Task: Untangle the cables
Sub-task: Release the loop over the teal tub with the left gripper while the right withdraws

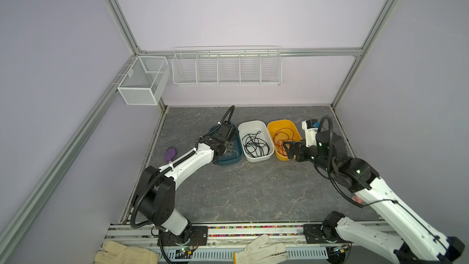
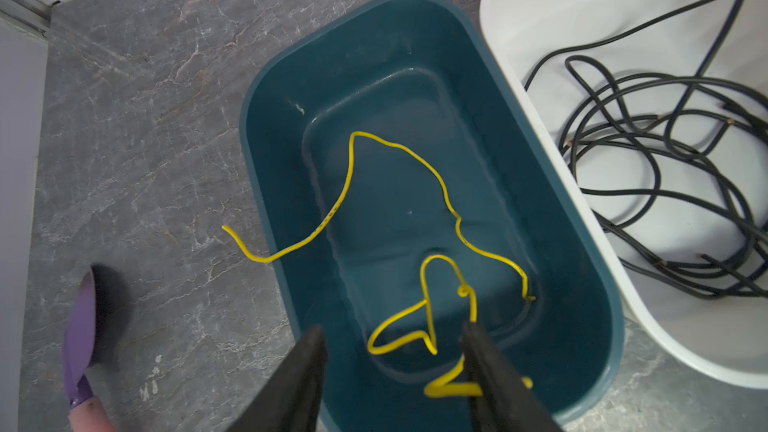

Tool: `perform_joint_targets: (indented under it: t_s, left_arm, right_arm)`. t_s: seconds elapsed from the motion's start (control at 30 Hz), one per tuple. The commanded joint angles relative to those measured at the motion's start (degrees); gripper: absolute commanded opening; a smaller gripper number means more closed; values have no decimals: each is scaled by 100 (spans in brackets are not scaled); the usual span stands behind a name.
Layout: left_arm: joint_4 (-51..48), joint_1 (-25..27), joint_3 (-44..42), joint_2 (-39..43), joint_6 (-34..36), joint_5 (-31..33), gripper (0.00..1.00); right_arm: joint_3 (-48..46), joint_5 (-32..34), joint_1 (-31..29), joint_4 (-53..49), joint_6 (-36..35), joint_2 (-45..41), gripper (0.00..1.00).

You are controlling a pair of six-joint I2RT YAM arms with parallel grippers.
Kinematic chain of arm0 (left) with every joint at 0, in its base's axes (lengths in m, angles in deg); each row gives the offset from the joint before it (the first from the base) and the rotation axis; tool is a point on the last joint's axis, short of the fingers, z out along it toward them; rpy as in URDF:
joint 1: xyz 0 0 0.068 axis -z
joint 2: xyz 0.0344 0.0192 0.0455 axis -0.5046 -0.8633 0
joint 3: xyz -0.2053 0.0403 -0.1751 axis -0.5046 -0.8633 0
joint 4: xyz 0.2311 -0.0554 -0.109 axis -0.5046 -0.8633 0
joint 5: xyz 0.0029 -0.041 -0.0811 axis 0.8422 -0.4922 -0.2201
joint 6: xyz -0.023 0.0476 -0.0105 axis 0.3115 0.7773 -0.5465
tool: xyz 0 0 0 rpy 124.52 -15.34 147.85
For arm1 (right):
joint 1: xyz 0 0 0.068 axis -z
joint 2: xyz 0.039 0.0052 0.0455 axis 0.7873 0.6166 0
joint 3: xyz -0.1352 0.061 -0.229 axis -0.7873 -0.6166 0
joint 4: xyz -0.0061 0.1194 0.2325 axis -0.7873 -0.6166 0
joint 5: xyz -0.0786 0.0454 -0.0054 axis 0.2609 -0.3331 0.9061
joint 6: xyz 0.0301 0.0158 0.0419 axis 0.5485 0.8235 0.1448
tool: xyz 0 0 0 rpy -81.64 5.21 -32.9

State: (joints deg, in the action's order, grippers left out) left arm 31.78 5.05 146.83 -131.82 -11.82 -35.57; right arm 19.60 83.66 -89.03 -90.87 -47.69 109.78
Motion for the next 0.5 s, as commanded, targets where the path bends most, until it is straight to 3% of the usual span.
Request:
perform_joint_targets:
  t_s: [0.0, 0.1, 0.3, 0.47]
  left_arm:
    - [-142, -45, 386, -3, 136, 322, 75]
    - [-96, -64, 483, 329, 67, 263, 100]
    - [22, -139, 492, 839, 73, 128, 99]
    - [-501, -222, 778, 223, 141, -202, 99]
  right_arm:
    - [-525, 698, 40, -429, -75, -740, 88]
    - [-1168, 1119, 45, -549, 1, -1429, 89]
    - [-1710, 1586, 48, -720, 307, -2256, 89]
    - [-1541, 1208, 57, -837, 368, -1985, 89]
